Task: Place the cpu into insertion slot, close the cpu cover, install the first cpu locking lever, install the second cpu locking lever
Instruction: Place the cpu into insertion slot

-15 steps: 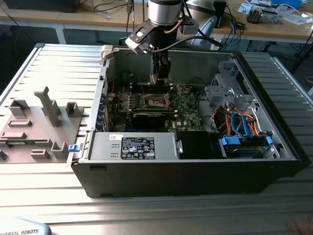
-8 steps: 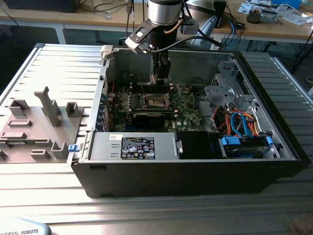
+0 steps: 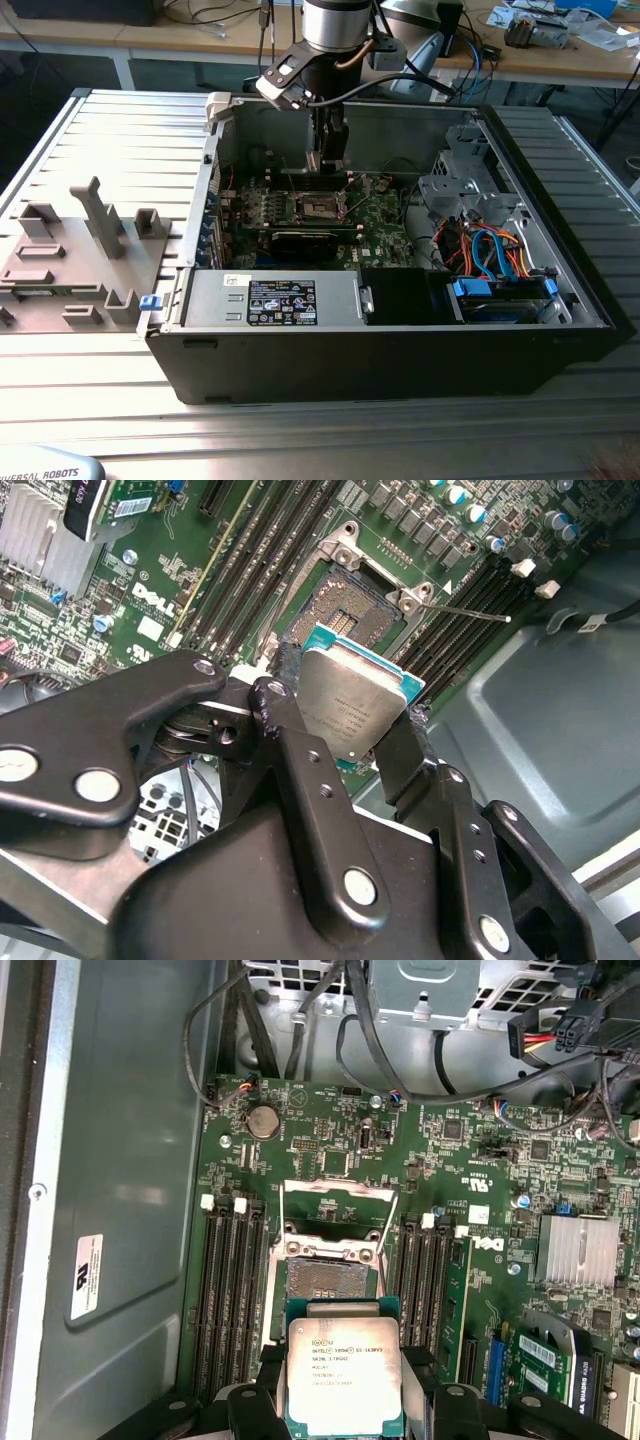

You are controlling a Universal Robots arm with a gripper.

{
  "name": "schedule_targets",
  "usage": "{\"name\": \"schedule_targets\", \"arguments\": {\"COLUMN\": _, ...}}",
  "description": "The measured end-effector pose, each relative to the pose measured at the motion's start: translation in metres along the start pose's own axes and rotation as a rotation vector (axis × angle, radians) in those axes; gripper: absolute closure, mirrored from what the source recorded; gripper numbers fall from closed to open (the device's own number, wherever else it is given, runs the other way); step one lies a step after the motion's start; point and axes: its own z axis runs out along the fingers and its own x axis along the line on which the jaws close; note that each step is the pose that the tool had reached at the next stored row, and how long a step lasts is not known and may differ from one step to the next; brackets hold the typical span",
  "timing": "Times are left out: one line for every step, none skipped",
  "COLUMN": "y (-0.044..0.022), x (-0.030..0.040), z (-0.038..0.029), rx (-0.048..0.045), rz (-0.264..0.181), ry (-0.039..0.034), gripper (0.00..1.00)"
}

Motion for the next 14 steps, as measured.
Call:
{"name": "schedule_targets", "arguments": {"y": 0.0, "x": 0.0, "z": 0.0, "rx": 0.0, "rz": 0.0, "ry": 0.0, "gripper": 0.46}}
{"name": "schedule_targets", "arguments": {"y": 0.0, "x": 0.0, "z": 0.0, "rx": -0.0001, "rz": 0.001, "ry": 0.0, "gripper": 0.46}}
{"name": "schedule_targets", "arguments": {"y": 0.0, "x": 0.0, "z": 0.0, "rx": 0.0, "rz": 0.002, "ry": 0.0, "gripper": 0.46}}
{"name": "schedule_targets", "arguments": {"y": 0.0, "x": 0.0, "z": 0.0, "rx": 0.0, "rz": 0.002, "ry": 0.0, "gripper": 0.46}}
{"name": "schedule_targets", "arguments": {"y": 0.0, "x": 0.0, "z": 0.0, "rx": 0.0, "rz": 0.003, "ry": -0.0001, "gripper": 0.46}}
{"name": "schedule_targets", "arguments": {"y": 0.0, "x": 0.0, "z": 0.0, "rx": 0.0, "rz": 0.003, "ry": 0.0, "gripper": 0.46}}
{"name": "schedule_targets", "arguments": {"y": 0.0, "x": 0.0, "z": 0.0, "rx": 0.0, "rz": 0.004, "ry": -0.0001, "gripper": 0.46}}
{"name": "schedule_targets", "arguments": {"y": 0.0, "x": 0.0, "z": 0.0001, "rx": 0.0, "rz": 0.004, "ry": 0.0, "gripper": 0.46}}
{"name": "schedule_targets", "arguments": {"y": 0.0, "x": 0.0, "z": 0.0001, "rx": 0.0, "rz": 0.005, "ry": -0.0001, "gripper": 0.46}}
{"name": "schedule_targets", "arguments": {"y": 0.0, "x": 0.0, "z": 0.0001, "rx": 0.0, "rz": 0.005, "ry": -0.0001, "gripper": 0.46}}
{"name": "schedule_targets", "arguments": {"y": 0.0, "x": 0.0, "z": 0.0001, "rx": 0.0, "rz": 0.006, "ry": -0.0001, "gripper": 0.46}}
{"name": "schedule_targets", "arguments": {"y": 0.0, "x": 0.0, "z": 0.0001, "rx": 0.0, "rz": 0.006, "ry": 0.0, "gripper": 0.46}}
{"name": "schedule_targets", "arguments": {"y": 0.0, "x": 0.0, "z": 0.0001, "rx": 0.0, "rz": 0.007, "ry": 0.0, "gripper": 0.46}}
{"name": "schedule_targets", "arguments": {"y": 0.0, "x": 0.0, "z": 0.0001, "rx": 0.0001, "rz": 0.007, "ry": -0.0001, "gripper": 0.46}}
